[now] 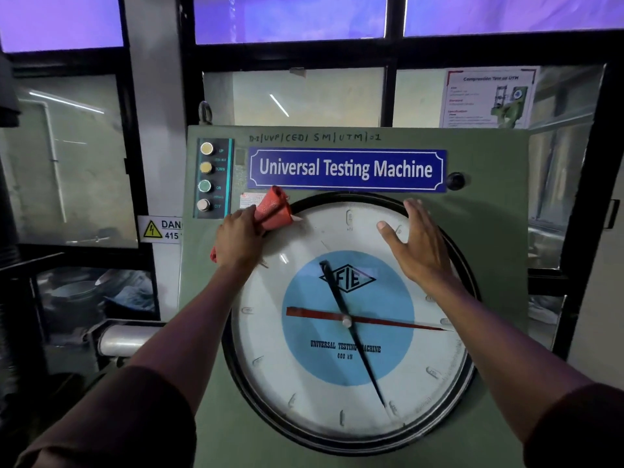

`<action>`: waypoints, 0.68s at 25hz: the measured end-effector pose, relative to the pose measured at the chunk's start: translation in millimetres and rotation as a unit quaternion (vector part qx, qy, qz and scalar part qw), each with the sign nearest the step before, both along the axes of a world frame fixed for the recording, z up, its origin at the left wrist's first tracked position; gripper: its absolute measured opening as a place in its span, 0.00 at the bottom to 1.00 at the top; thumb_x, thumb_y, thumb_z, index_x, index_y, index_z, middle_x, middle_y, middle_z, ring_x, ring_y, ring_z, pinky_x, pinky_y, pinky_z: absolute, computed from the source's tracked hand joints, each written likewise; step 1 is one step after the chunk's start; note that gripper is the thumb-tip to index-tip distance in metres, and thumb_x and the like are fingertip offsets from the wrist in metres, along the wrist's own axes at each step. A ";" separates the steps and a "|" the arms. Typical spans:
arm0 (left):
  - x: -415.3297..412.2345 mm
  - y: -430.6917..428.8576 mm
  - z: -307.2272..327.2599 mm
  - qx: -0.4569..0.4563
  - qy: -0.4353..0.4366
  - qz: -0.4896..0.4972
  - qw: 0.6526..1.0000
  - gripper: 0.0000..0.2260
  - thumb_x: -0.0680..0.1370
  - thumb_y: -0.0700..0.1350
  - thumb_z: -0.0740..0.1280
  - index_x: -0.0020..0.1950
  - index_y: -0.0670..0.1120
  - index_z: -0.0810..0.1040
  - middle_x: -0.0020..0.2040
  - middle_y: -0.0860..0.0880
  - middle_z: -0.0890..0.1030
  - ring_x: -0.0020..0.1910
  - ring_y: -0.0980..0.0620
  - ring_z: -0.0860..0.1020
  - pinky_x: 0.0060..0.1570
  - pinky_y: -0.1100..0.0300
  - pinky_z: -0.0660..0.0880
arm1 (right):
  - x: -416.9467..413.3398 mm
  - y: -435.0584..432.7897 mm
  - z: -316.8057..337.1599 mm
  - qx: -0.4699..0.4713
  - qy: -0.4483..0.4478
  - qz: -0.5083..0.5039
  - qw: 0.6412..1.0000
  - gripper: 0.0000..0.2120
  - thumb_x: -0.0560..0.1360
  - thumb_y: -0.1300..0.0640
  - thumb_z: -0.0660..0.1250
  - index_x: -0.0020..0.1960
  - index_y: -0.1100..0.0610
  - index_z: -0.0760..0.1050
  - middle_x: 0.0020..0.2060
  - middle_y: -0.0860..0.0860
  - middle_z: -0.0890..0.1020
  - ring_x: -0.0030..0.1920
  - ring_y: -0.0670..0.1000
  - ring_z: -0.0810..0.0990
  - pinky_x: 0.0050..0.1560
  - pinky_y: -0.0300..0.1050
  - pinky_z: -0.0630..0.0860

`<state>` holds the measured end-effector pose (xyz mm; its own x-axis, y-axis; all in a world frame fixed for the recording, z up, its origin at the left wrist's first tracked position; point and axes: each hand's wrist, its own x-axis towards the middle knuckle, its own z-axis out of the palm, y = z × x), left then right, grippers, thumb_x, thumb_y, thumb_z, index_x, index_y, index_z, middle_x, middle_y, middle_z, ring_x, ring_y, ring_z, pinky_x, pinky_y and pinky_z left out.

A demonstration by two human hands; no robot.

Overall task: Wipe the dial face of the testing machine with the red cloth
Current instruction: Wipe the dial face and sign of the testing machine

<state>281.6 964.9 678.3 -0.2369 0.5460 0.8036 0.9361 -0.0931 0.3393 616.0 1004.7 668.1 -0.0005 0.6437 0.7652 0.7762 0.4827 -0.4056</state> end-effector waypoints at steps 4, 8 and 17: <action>-5.4 -15.0 11.7 0.092 0.262 -0.003 0.961 0.19 0.77 0.44 0.73 0.66 0.37 0.80 0.73 0.32 0.74 0.71 0.33 0.75 0.71 0.40 0.72 | -10.8 -10.0 11.3 0.061 -0.030 -0.009 0.998 0.44 0.79 0.31 0.57 0.85 0.58 0.56 0.84 0.55 0.59 0.85 0.54 0.53 0.82 0.52 0.51; -15.3 -38.2 32.5 0.168 0.375 -0.010 0.912 0.19 0.79 0.44 0.63 0.67 0.39 0.79 0.80 0.34 0.65 0.80 0.36 0.65 0.79 0.40 0.62 | -35.5 -19.0 23.1 0.122 -0.067 -0.020 0.990 0.45 0.80 0.30 0.55 0.85 0.60 0.55 0.85 0.57 0.57 0.85 0.53 0.52 0.83 0.49 0.47; -62.2 -132.9 49.9 0.187 0.368 0.105 0.905 0.29 0.69 0.31 0.63 0.71 0.39 0.78 0.80 0.35 0.66 0.81 0.37 0.64 0.82 0.45 0.57 | -136.8 -51.9 39.3 0.213 -0.082 0.058 0.972 0.47 0.80 0.30 0.56 0.84 0.65 0.56 0.84 0.61 0.59 0.85 0.58 0.54 0.84 0.52 0.46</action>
